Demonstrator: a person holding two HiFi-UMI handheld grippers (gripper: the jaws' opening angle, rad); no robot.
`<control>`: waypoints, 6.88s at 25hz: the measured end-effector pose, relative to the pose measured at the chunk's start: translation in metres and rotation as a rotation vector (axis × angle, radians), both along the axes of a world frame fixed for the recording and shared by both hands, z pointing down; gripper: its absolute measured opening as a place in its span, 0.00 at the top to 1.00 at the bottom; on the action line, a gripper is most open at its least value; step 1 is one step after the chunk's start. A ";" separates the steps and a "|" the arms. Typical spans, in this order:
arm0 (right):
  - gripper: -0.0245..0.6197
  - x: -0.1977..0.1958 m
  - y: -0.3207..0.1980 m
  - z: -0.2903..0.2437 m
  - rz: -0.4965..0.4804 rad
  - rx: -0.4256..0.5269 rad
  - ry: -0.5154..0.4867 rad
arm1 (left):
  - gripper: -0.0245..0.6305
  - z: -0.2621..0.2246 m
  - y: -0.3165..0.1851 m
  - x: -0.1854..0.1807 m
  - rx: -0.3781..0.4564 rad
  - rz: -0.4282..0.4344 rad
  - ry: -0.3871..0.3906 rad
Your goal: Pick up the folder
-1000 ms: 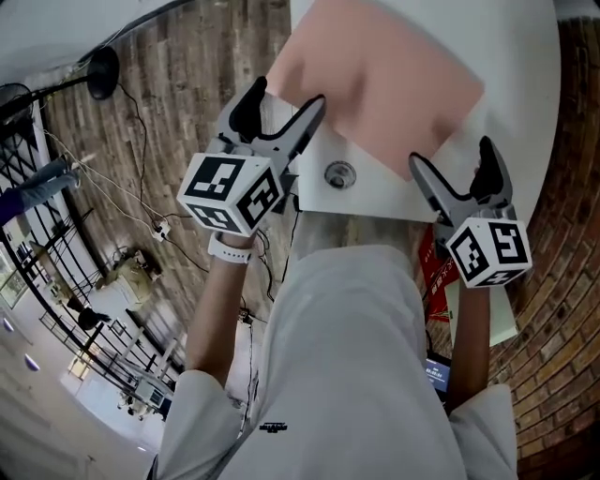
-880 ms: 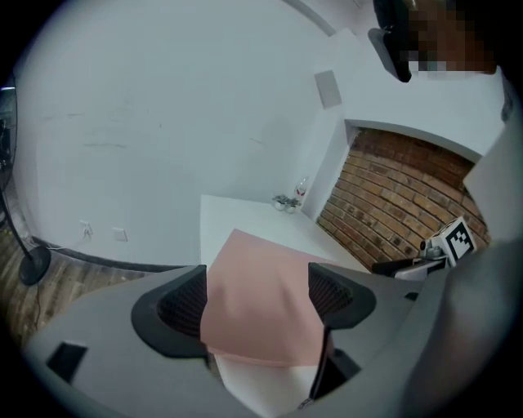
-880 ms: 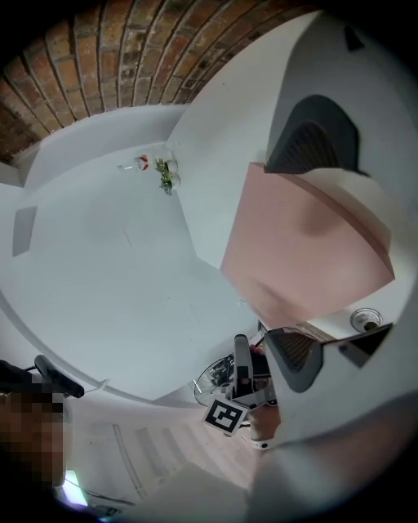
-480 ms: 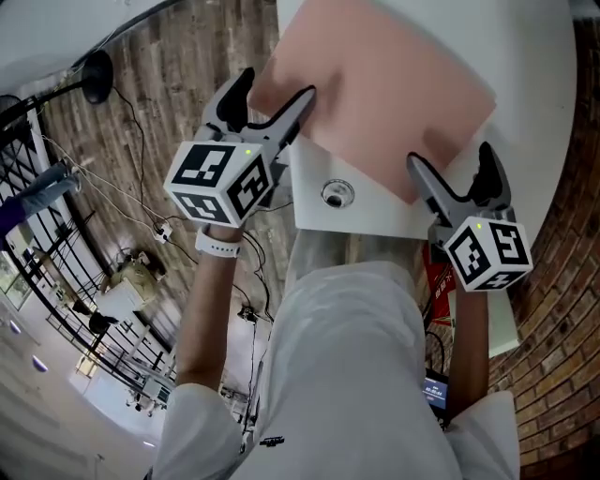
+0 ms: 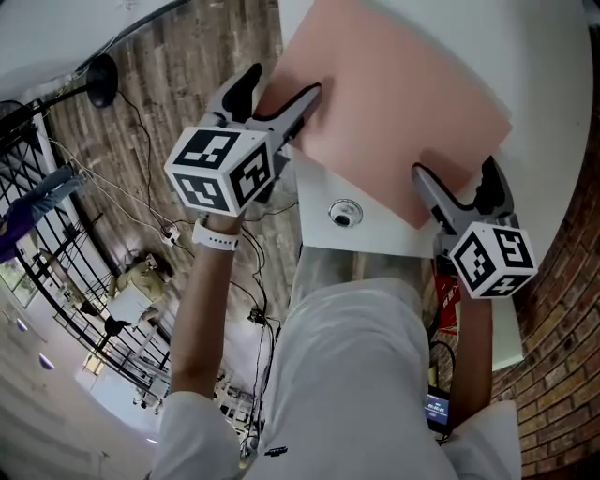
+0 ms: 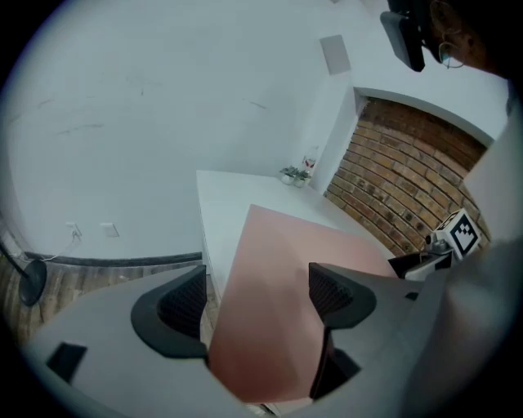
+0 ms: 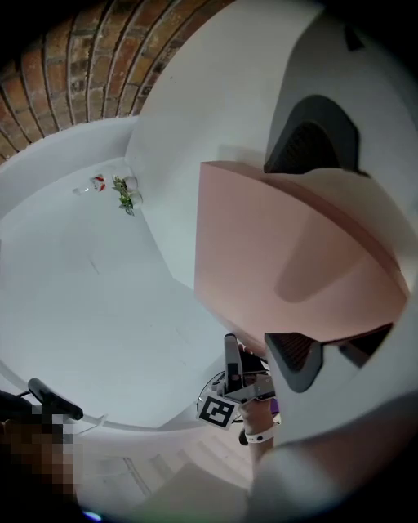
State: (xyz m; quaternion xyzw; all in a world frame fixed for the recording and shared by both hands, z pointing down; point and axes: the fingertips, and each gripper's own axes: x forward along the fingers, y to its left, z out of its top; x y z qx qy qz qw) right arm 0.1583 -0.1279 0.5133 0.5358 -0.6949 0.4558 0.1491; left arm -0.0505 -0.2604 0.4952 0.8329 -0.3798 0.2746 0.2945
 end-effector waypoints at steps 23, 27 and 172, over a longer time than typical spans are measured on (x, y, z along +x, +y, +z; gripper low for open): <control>0.09 -0.016 0.004 0.034 0.123 -0.147 -0.025 | 0.40 0.034 0.005 0.000 -0.408 0.179 -0.079; 0.09 -0.013 0.009 0.039 0.131 -0.146 -0.022 | 0.40 0.037 0.012 0.005 -0.400 0.188 -0.099; 0.12 -0.040 0.081 -0.325 -0.225 0.702 0.233 | 0.40 -0.291 0.219 -0.065 0.305 -0.347 0.390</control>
